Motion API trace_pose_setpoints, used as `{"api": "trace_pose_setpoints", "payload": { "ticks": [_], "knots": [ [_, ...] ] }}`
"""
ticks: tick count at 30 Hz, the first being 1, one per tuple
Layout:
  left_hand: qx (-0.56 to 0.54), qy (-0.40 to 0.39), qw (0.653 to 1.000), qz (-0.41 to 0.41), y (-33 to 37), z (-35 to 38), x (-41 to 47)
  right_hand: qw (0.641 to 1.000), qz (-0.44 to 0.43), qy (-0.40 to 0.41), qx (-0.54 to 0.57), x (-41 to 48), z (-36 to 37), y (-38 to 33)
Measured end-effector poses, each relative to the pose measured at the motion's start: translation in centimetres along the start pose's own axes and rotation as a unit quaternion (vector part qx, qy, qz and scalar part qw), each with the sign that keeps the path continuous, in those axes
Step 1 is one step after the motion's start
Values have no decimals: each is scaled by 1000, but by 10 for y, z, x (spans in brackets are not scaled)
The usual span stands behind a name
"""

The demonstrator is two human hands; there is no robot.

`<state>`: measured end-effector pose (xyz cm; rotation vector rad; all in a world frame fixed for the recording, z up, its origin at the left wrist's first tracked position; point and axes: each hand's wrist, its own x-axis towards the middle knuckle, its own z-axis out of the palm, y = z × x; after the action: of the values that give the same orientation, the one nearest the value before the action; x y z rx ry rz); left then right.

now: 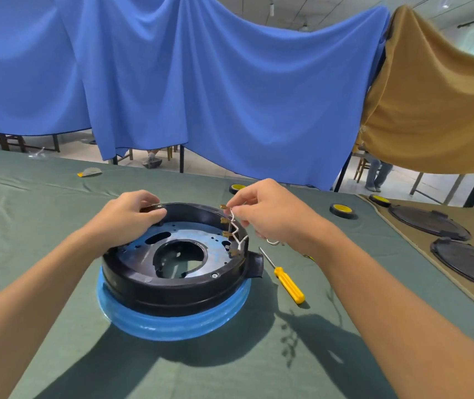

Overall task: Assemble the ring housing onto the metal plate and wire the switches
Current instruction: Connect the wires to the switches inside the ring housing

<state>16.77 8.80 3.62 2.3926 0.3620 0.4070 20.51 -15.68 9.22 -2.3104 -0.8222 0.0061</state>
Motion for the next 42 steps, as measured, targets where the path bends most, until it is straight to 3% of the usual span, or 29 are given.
{"api": "trace_pose_setpoints", "payload": {
  "ticks": [5, 11, 17, 27, 33, 38, 42],
  "knots": [
    [-35, -17, 999, -32, -9, -22, 6, 978, 34, -79, 192, 1, -6, -15],
    [-129, 1, 990, -58, -20, -8, -6, 953, 36, -129, 271, 8, -21, -31],
    [-165, 3, 982, -87, -6, 3, -16, 957, 51, -131, 253, 35, -20, -56],
    [-158, 95, 980, -76, 3, 14, -26, 953, 157, -239, 102, 57, 42, -46],
    [-288, 26, 954, -74, -7, 19, -38, 950, 177, -240, 95, 54, 71, -22],
    [-285, -13, 957, -56, -16, 18, -39, 952, 173, -230, 102, 57, 82, -25],
    [-350, -12, 936, -39, -20, 23, -42, 962, 168, -188, 102, 57, 91, -23]
  ]
}}
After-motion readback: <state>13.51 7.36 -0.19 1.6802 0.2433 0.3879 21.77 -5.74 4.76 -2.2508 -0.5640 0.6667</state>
